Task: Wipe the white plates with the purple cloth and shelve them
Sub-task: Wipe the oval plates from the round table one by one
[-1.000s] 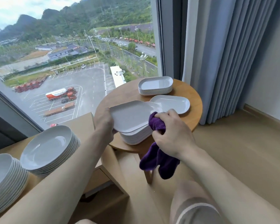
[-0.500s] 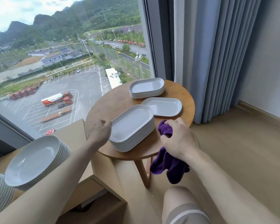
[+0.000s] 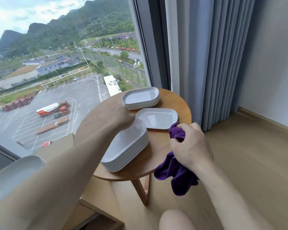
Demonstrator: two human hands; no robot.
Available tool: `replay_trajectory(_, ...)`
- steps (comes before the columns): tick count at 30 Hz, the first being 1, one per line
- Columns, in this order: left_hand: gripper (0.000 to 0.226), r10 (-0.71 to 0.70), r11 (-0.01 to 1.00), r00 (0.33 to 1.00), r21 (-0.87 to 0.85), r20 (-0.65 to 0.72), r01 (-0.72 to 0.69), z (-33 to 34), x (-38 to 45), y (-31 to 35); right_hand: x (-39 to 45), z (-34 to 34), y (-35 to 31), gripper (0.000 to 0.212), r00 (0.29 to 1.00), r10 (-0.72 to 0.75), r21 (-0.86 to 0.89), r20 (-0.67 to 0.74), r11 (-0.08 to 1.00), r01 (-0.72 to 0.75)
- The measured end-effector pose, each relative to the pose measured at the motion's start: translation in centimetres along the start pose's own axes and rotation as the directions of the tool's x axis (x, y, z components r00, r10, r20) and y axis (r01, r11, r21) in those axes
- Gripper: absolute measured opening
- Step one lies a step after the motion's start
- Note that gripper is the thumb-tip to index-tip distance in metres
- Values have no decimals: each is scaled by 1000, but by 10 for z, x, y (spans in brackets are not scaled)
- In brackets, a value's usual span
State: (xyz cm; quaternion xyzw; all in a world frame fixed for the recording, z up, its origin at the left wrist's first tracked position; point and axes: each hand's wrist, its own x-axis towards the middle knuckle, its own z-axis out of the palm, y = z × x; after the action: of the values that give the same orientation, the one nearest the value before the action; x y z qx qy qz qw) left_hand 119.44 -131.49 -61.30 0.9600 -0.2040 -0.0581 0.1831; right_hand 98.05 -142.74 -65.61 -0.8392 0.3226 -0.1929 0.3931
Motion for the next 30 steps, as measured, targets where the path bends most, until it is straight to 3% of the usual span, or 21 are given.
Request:
replay_trajectory(3, 21, -23, 970, 995, 244, 95, -1, 6, 14, 39, 3, -4, 2, 26, 1000, 14, 13, -5, 1000, -14)
replay_trajectory(5, 32, -80, 939, 984, 343, 157, 22, 7, 16, 61, 6, -6, 4, 22, 1000, 27, 14, 4, 1000, -27)
replay_trajectory(12, 45, -204, 834, 922, 552, 330, -13, 55, 85, 46, 13, -8, 8, 12, 999, 40, 41, 14, 998, -40)
replay_trajectory(15, 54, -218, 824, 917, 567, 335, -11, 59, 100, 40, 16, -10, 6, 9, 999, 46, 62, 15, 997, -47)
replay_trajectory(20, 39, -246, 930, 905, 348, 348, 119, 51, 114, 26, 14, -11, 5, 15, 998, 59, 75, 34, 995, -62)
replay_trajectory(23, 24, -218, 974, 908, 16, 358, 227, 43, 119, 21, 15, -10, 7, 16, 997, 74, 48, 35, 996, -75)
replay_trajectory(26, 23, -157, 955, 929, -188, 334, 229, 26, 112, 28, 15, -9, 6, 19, 997, 79, 52, 26, 995, -80)
replay_trajectory(30, 12, -49, 836, 941, -503, 334, 222, 4, 86, 40, 13, -8, 2, 18, 997, 74, 61, 18, 995, -75)
